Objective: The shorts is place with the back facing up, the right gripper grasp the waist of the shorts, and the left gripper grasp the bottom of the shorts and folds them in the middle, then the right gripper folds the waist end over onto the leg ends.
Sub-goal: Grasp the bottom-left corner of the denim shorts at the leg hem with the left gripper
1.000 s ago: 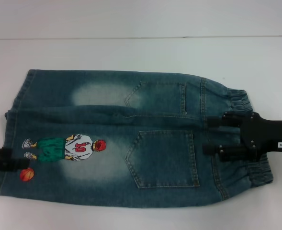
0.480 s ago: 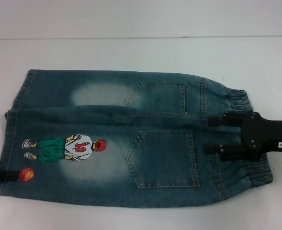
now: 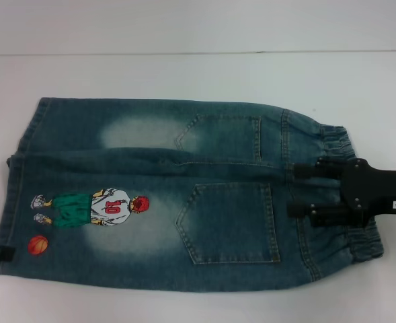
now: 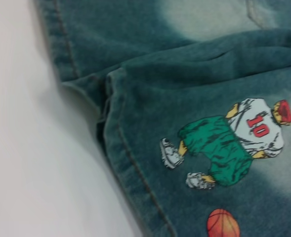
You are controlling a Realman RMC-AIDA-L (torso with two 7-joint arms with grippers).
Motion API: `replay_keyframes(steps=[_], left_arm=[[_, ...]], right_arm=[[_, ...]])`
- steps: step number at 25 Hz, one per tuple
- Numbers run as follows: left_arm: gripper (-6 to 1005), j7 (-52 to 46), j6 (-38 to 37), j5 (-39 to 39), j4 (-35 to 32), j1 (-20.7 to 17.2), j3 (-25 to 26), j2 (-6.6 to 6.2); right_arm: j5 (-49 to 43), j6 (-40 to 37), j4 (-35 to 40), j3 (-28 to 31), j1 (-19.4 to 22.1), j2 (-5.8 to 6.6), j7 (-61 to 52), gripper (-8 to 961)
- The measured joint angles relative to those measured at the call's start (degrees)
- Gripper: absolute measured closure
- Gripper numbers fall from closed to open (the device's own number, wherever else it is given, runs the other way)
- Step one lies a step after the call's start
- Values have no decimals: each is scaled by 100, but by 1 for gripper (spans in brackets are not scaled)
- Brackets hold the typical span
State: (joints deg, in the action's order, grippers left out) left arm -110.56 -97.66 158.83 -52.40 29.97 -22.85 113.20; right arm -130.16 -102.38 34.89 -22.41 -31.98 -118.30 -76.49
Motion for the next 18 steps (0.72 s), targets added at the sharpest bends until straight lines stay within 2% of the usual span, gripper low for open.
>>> replay_keyframes(steps=[13, 18], left_arm=[[152, -28, 8, 32, 1, -16, -23, 0], [153, -4, -96, -6, 18, -18, -9, 37]], right_arm=[[45, -8, 0, 0, 17, 7, 11, 42], [62, -10, 4, 0, 16, 9, 11, 42]])
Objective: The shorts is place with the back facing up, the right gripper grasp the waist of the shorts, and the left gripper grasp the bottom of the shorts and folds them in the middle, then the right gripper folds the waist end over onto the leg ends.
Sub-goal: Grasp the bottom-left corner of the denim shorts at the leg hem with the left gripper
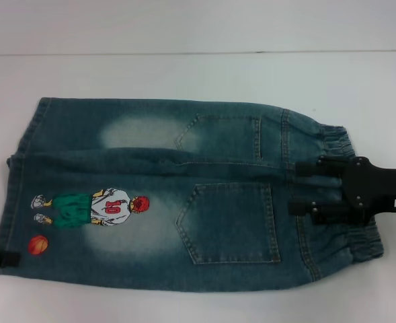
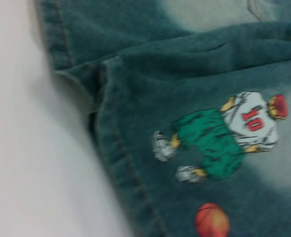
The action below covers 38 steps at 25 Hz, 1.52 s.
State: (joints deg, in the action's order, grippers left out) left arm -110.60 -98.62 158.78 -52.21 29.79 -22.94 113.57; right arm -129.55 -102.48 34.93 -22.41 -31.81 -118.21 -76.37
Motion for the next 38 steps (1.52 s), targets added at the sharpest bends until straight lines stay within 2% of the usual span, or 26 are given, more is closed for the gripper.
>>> replay_keyframes(steps=[6, 10, 17, 26, 38], left_arm=[[153, 256, -448, -603, -3, 70, -28, 127], [153, 336, -592, -975, 30, 138, -65, 132], [152, 339, -707, -1004, 321, 227, -97, 85], [152, 390, -840, -994, 325, 310, -227, 125], [152, 345, -522, -853, 33, 93, -245, -24]], right_arm=[[78, -20, 8, -11, 0, 0, 0, 42], [80, -39, 11, -5, 1, 0, 0, 42], [83, -45, -1, 0, 32, 1, 0, 41], [141, -70, 13, 0, 35, 17, -2, 42], [195, -129, 13, 0, 94, 17, -8, 41]])
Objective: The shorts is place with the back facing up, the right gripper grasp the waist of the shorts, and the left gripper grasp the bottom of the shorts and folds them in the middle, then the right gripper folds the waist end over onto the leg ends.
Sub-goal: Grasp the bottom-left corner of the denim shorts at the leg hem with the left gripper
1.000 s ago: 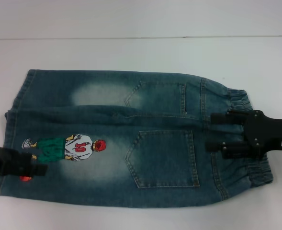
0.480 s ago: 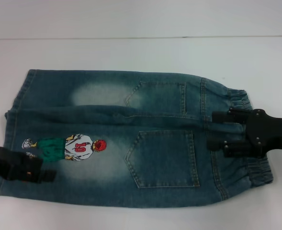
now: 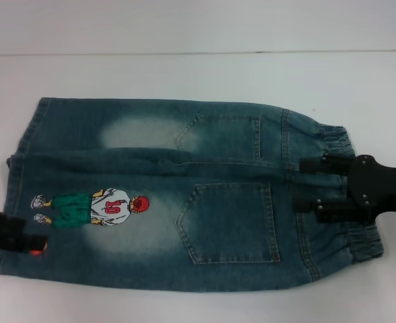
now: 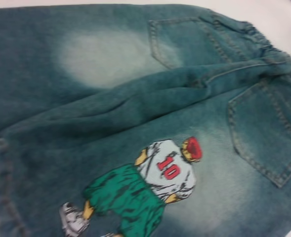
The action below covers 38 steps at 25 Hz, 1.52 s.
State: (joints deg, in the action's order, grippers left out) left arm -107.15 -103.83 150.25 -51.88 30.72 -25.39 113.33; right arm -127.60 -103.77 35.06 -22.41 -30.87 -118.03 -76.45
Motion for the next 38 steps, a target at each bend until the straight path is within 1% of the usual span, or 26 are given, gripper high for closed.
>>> replay_keyframes(steps=[7, 12, 23, 38], left_arm=[[153, -8, 84, 444, -119, -57, 253, -52], [153, -46, 161, 722, -120, -86, 279, -55], [153, -52, 361, 744, 6, -126, 218, -5], [152, -61, 606, 804, 77, -87, 235, -26]], right_arm=[[16, -3, -8, 0, 4, -7, -1, 42], [17, -3, -7, 0, 3, -19, -1, 41], [16, -3, -14, 0, 22, -26, 13, 42], [25, -11, 11, 0, 39, -26, 16, 41]])
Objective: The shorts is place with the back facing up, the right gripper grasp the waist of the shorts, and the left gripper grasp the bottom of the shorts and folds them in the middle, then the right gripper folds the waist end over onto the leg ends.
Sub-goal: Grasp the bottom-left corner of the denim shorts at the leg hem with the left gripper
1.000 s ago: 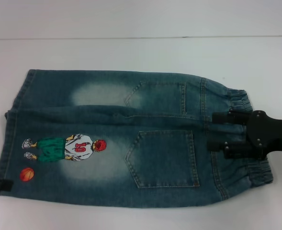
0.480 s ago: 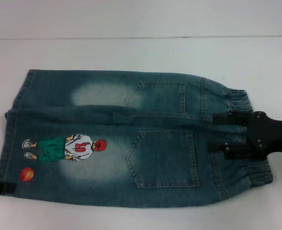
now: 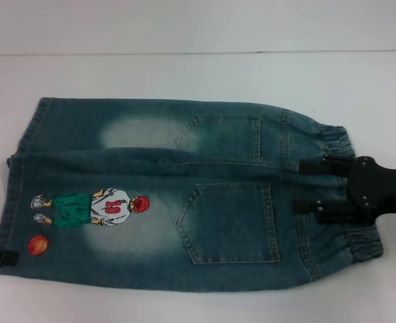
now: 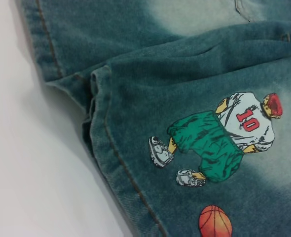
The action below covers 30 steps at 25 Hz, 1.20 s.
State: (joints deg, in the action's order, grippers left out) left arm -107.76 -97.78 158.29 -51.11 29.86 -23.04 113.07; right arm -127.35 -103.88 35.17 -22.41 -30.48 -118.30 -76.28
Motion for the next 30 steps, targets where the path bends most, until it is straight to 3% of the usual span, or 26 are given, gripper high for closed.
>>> replay_keyframes(steps=[30], left_arm=[[153, -10, -149, 53, 85, 17, -122, 53]], right_arm=[[79, -9, 16, 0, 0, 0, 0, 41]])
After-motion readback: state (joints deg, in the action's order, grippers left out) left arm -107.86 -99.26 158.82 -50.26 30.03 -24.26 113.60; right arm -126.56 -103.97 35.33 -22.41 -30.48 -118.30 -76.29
